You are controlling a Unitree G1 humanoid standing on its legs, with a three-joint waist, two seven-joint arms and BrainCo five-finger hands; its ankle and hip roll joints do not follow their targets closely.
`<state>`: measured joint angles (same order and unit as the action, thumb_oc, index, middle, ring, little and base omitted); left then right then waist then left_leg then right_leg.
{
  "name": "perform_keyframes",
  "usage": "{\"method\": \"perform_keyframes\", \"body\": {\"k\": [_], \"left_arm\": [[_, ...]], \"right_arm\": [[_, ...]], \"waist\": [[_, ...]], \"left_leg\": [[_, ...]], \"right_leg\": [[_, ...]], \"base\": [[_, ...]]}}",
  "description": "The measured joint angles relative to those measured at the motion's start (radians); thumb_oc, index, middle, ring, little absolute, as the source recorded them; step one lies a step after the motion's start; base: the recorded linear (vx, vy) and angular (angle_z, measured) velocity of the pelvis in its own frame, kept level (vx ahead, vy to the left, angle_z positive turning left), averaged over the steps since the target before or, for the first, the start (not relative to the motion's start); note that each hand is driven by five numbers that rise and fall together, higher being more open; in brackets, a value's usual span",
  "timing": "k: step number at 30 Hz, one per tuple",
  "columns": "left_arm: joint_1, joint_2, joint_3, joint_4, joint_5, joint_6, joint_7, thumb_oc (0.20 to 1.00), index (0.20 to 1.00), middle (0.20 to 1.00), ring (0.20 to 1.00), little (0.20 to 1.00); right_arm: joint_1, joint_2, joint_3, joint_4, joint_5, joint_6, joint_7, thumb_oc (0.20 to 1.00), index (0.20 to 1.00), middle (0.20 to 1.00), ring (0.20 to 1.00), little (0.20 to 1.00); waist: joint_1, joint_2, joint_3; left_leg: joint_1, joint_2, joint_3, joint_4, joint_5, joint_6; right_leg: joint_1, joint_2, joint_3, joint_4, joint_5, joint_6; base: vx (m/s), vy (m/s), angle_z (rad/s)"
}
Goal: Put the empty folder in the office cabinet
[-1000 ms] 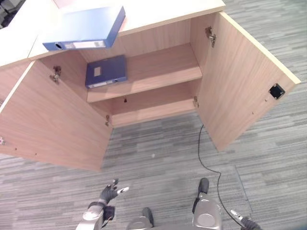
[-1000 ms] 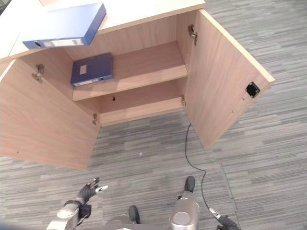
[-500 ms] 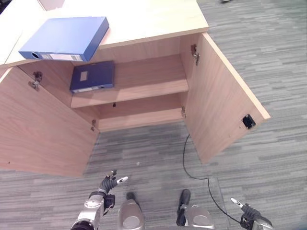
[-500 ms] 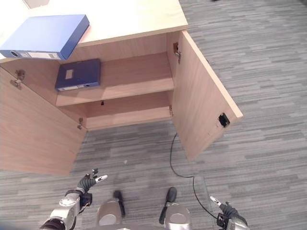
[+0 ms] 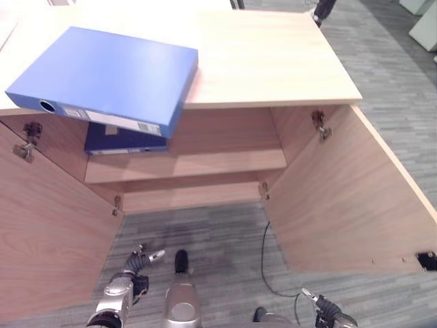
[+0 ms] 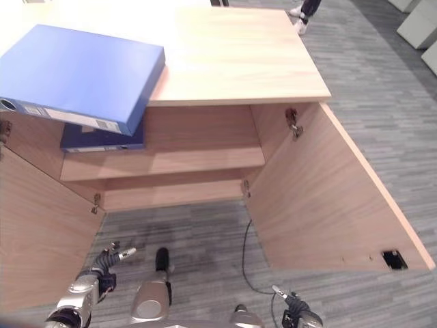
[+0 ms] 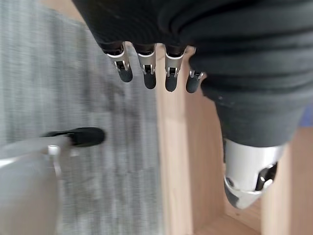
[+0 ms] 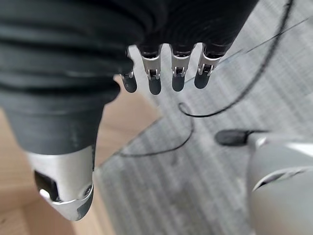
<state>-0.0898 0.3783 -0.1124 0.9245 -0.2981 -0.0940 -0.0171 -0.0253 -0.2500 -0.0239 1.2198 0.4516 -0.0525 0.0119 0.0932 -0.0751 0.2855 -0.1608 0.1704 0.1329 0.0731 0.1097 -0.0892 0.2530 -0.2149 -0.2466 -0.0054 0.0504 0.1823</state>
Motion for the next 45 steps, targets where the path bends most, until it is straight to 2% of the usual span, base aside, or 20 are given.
{"method": "perform_keyframes", "body": {"k": [3,6,7,8,9,10,11,12,14,15,16,18,21,22,23,27,32,40,44,45], "left_arm": [[0.008,0.006,-0.007,-0.007,0.001,0.004,0.000,1.000,1.000,1.000,1.000,1.000],[0.003,0.039,-0.019,-0.076,0.001,0.006,-0.001,1.000,1.000,1.000,1.000,1.000],[0.005,0.054,-0.028,-0.096,0.001,0.005,-0.001,1.000,1.000,1.000,1.000,1.000],[0.013,0.072,-0.035,-0.110,0.001,0.003,-0.001,1.000,1.000,1.000,1.000,1.000],[0.017,0.074,-0.034,-0.107,0.001,0.003,0.001,1.000,1.000,1.000,1.000,1.000],[0.015,0.075,-0.034,-0.103,0.001,0.003,0.002,1.000,1.000,1.000,1.000,1.000],[0.011,0.074,-0.034,-0.105,0.001,0.003,0.006,1.000,1.000,1.000,1.000,1.000],[0.012,0.072,-0.031,-0.104,0.001,0.003,0.008,1.000,1.000,1.000,1.000,1.000],[0.019,0.058,-0.036,-0.100,0.002,0.006,0.008,1.000,1.000,1.000,1.000,1.000],[0.019,0.045,-0.047,-0.099,0.002,0.006,0.009,1.000,1.000,1.000,1.000,1.000],[0.015,0.036,-0.051,-0.099,0.002,0.006,0.008,1.000,1.000,1.000,1.000,1.000],[0.011,0.020,-0.052,-0.099,0.001,0.003,0.008,1.000,1.000,1.000,1.000,1.000],[0.030,0.016,-0.049,-0.101,0.001,0.000,0.008,1.000,1.000,1.000,1.000,1.000],[0.057,0.030,-0.040,-0.102,0.001,0.001,0.009,1.000,1.000,1.000,1.000,1.000],[0.065,0.035,-0.040,-0.101,0.001,0.003,0.009,1.000,1.000,1.000,1.000,1.000],[0.097,-0.008,-0.042,-0.115,0.001,0.003,0.006,1.000,1.000,1.000,1.000,1.000],[0.102,-0.035,-0.042,-0.121,0.002,0.002,0.000,1.000,1.000,1.000,1.000,1.000],[0.133,-0.074,-0.043,-0.118,0.002,0.004,-0.002,1.000,1.000,1.000,1.000,1.000],[0.123,-0.091,-0.044,-0.103,0.001,0.003,0.001,1.000,1.000,1.000,1.000,1.000],[0.122,-0.095,-0.045,-0.104,0.001,0.003,0.001,1.000,1.000,1.000,1.000,1.000]], "right_arm": [[-0.010,0.003,-0.018,-0.002,0.000,-0.001,-0.002,1.000,1.000,1.000,1.000,1.000],[-0.014,0.006,-0.015,-0.010,0.000,0.000,-0.002,1.000,1.000,1.000,1.000,1.000],[-0.018,0.009,-0.013,-0.012,0.000,-0.001,-0.002,1.000,1.000,1.000,1.000,1.000],[-0.028,0.018,-0.012,-0.013,0.000,-0.002,-0.002,1.000,1.000,1.000,1.000,1.000],[-0.030,0.020,-0.012,-0.018,0.000,-0.004,0.000,1.000,1.000,1.000,1.000,1.000],[-0.029,0.025,-0.011,-0.026,0.000,-0.001,0.001,1.000,1.000,1.000,1.000,1.000],[-0.015,0.030,0.002,-0.030,0.000,0.000,0.005,1.000,1.000,1.000,1.000,1.000],[-0.016,0.031,0.005,-0.033,0.000,-0.001,0.009,1.000,1.000,1.000,1.000,1.000],[-0.008,0.029,0.005,-0.036,0.000,-0.001,0.010,1.000,1.000,1.000,1.000,1.000],[-0.003,0.029,0.008,-0.040,0.000,-0.001,0.010,1.000,1.000,1.000,1.000,1.000],[0.002,0.028,0.016,-0.037,0.001,0.000,0.010,1.000,1.000,1.000,1.000,1.000],[0.019,0.029,0.025,-0.032,0.000,0.003,0.010,1.000,1.000,1.000,1.000,1.000],[0.047,0.031,0.033,-0.031,-0.001,0.015,0.012,1.000,1.000,1.000,1.000,1.000],[0.051,0.032,0.033,-0.030,-0.001,0.016,0.016,1.000,1.000,1.000,1.000,1.000],[0.052,0.031,0.030,-0.030,-0.001,0.016,0.016,1.000,1.000,1.000,1.000,1.000],[0.049,-0.013,0.026,-0.032,-0.003,0.015,0.015,1.000,1.000,1.000,1.000,1.000],[0.057,-0.027,0.055,-0.033,-0.012,0.018,0.018,1.000,1.000,1.000,1.000,1.000],[0.045,-0.034,0.133,-0.069,-0.049,0.012,0.031,1.000,1.000,1.000,1.000,1.000],[0.017,-0.060,0.151,-0.114,-0.049,0.008,0.031,1.000,1.000,1.000,1.000,1.000],[0.006,-0.071,0.164,-0.122,-0.049,0.007,0.031,1.000,1.000,1.000,1.000,1.000]], "waist": [[-0.021,-0.019,-0.015],[-0.028,-0.032,-0.019],[-0.028,-0.034,-0.019],[-0.026,-0.028,-0.018],[-0.025,-0.016,-0.012],[-0.027,-0.011,-0.009],[-0.027,0.002,-0.011],[-0.028,0.009,-0.008],[-0.042,0.028,-0.008],[-0.056,0.049,-0.006],[-0.064,0.054,-0.009],[-0.078,0.051,-0.014],[-0.077,0.036,-0.024],[-0.068,0.013,-0.038],[-0.059,0.002,-0.042],[-0.056,0.031,-0.049],[-0.054,0.061,-0.061],[-0.021,0.122,-0.057],[0.002,0.158,-0.038],[0.008,0.164,-0.033]], "left_leg": [[0.010,-0.024,0.027,-0.009,-0.024,0.033],[0.016,-0.048,0.040,-0.015,-0.029,0.079],[0.023,-0.050,0.052,-0.014,-0.032,0.084],[0.044,-0.052,0.076,-0.021,-0.040,0.095],[0.059,-0.048,0.078,-0.027,-0.044,0.101],[0.079,-0.055,0.080,-0.042,-0.044,0.104],[0.091,-0.067,0.079,-0.053,-0.066,0.144],[0.111,-0.070,0.078,-0.082,-0.054,0.147],[0.145,-0.088,0.079,-0.127,-0.041,0.157],[0.158,-0.091,0.068,-0.149,-0.030,0.157],[0.164,-0.097,0.056,-0.163,-0.025,0.145],[0.164,-0.125,0.039,-0.164,-0.017,0.150],[0.168,-0.154,0.021,-0.172,-0.021,0.134],[0.166,-0.158,0.022,-0.169,-0.015,0.109],[0.162,-0.157,0.024,-0.163,-0.013,0.097],[0.167,-0.092,0.022,-0.165,0.001,0.044],[0.171,-0.048,-0.001,-0.173,0.007,0.014],[0.165,-0.035,-0.059,-0.172,0.023,-0.011],[0.126,-0.029,-0.089,-0.143,0.041,-0.042],[0.122,-0.027,-0.096,-0.135,0.046,-0.045]], "right_leg": [[-0.077,-0.036,0.020,0.121,0.036,-0.004],[-0.167,-0.073,0.021,0.258,0.113,0.052],[-0.179,-0.079,0.025,0.275,0.140,0.050],[-0.213,-0.093,0.023,0.326,0.201,0.056],[-0.226,-0.108,0.015,0.360,0.222,0.075],[-0.240,-0.124,0.003,0.421,0.208,0.082],[-0.266,-0.118,-0.007,0.458,0.143,0.092],[-0.274,-0.112,-0.005,0.466,0.087,0.092],[-0.284,-0.064,-0.002,0.411,0.014,0.099],[-0.290,-0.010,0.030,0.318,-0.048,0.081],[-0.288,0.016,0.033,0.240,-0.062,0.077],[-0.282,0.013,0.014,0.151,-0.056,0.075],[-0.285,-0.006,0.015,0.099,-0.014,0.021],[-0.276,-0.003,0.022,0.065,0.023,-0.003],[-0.265,0.003,0.027,0.035,0.009,-0.026],[-0.215,0.075,0.014,-0.046,0.032,-0.067],[-0.183,0.124,-0.001,-0.085,0.028,-0.085],[-0.146,0.142,-0.073,-0.088,0.015,-0.106],[-0.146,0.150,-0.125,-0.082,0.010,-0.115],[-0.152,0.150,-0.134,-0.071,0.015,-0.132]], "base": [[0.13,0.397,-0.09],[0.09,0.385,-0.03],[0.05,0.287,-0.23],[0.07,0.275,-0.32],[0.07,0.247,-0.30],[0.09,0.202,-0.13],[0.12,0.199,-0.12],[0.15,0.175,-0.06],[0.16,0.090,0.03],[0.10,0.015,0.19],[0.04,-0.008,0.40],[0.00,-0.017,0.54],[-0.01,-0.047,0.28],[-0.04,-0.080,-0.01],[-0.03,-0.059,-0.06],[-0.03,-0.079,-0.05],[-0.03,-0.147,0.05],[-0.09,-0.125,0.28],[-0.25,-0.060,0.40],[-0.21,-0.010,0.30]]}}
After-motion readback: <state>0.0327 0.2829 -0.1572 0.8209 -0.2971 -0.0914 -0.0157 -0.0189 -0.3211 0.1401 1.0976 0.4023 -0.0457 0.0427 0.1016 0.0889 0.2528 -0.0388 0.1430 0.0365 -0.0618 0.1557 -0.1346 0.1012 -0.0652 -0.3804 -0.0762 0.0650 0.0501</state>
